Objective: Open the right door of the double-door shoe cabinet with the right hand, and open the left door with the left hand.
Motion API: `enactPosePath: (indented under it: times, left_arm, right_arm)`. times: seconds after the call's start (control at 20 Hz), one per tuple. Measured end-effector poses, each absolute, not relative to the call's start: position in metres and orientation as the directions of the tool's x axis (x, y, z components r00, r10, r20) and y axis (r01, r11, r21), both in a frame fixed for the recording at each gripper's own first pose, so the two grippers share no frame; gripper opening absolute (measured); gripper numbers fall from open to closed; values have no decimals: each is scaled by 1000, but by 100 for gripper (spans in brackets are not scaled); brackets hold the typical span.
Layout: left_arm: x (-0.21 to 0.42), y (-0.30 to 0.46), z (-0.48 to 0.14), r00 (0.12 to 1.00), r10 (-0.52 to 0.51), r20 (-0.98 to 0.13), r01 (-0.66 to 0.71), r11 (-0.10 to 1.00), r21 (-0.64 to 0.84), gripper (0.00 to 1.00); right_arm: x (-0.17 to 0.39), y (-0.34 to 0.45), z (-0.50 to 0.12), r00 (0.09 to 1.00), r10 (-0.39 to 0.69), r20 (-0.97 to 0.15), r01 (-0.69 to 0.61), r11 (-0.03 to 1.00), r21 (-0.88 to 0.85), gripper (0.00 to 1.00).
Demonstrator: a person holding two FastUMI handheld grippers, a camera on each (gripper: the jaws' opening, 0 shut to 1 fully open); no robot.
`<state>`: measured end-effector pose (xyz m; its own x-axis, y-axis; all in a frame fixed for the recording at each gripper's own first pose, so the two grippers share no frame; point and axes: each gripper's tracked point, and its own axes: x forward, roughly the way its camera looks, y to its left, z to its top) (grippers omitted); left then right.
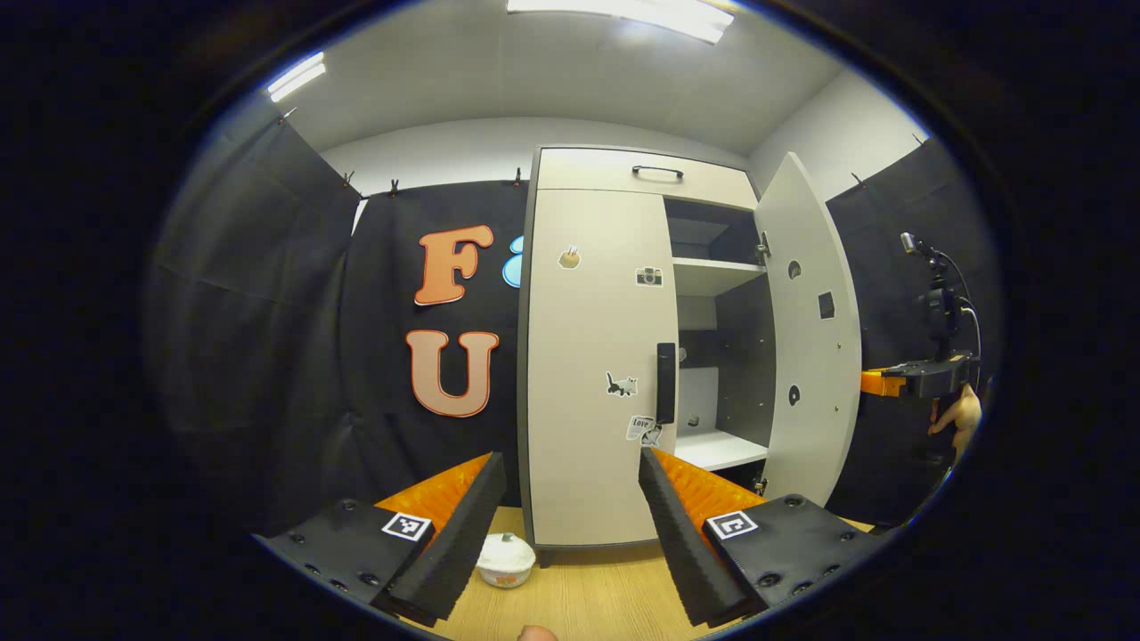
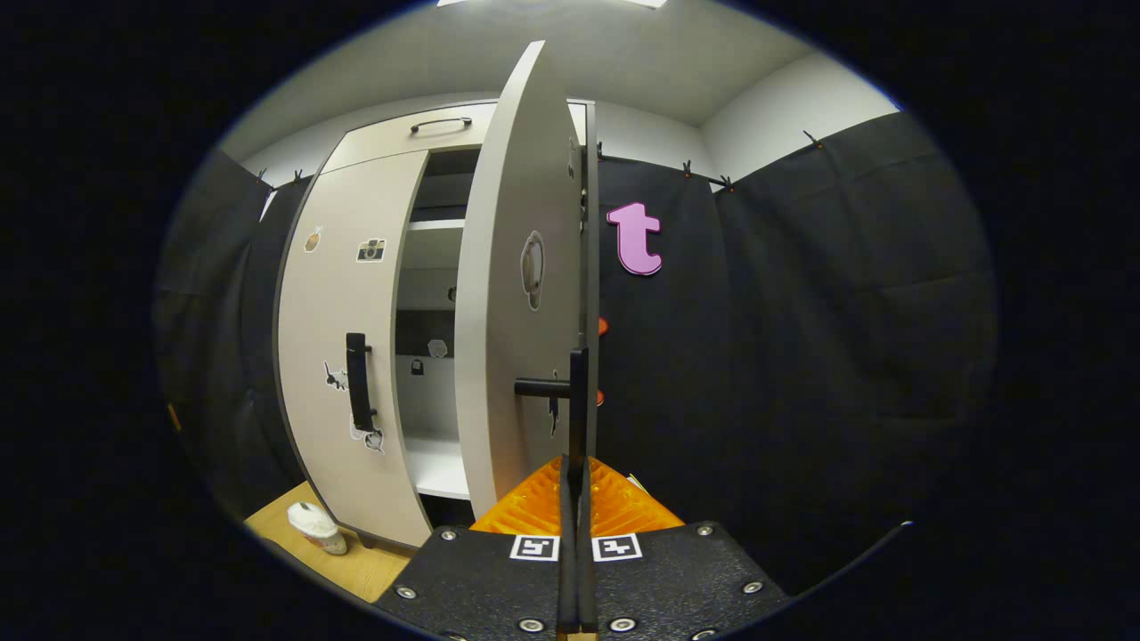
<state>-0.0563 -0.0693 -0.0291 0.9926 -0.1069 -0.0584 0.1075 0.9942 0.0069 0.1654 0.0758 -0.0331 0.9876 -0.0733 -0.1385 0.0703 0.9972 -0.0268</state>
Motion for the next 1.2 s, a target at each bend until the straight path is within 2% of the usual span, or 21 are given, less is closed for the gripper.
enactPosePath:
  times: [0.3,0.55,0.7,0.85,0.95,1.0,1.05,1.1,1.15,1.2]
  left_arm:
    - [-47,-87,-26,993,-105,-56,107,994,21,95]
    - [-40,-102,-24,992,-119,-53,120,993,18,98]
    - [-33,-110,-22,991,-130,-43,131,991,15,95]
    - [-23,-118,-25,989,-142,-52,142,990,3,96]
    - [-14,-124,-28,987,-148,-58,149,989,2,96]
    - [-7,-128,-29,987,-151,-61,152,988,1,96]
    - [1,-132,-31,986,-154,-61,154,988,0,96]
    - [8,-136,-32,986,-157,-60,157,988,-5,96]
    - [16,-141,-33,985,-161,-57,160,987,-12,96]
    - [24,-144,-34,985,-161,-56,160,987,-20,96]
  right_arm:
    - [167,69,-32,990,-59,-124,60,998,4,0]
    - [169,52,-30,989,-101,-109,99,995,-27,0]
    - [167,58,-33,988,-96,-117,101,994,41,0]
    - [166,54,-31,987,-114,-110,120,991,55,5]
    - [164,47,-29,984,-149,-98,154,987,45,24]
    - [165,46,-28,983,-156,-93,160,986,42,43]
    - [164,43,-28,981,-170,-90,174,984,34,52]
    - [163,39,-28,979,-182,-88,184,983,24,66]
    - [163,36,-27,978,-191,-83,193,981,14,66]
    - [161,33,-26,976,-202,-78,204,979,12,81]
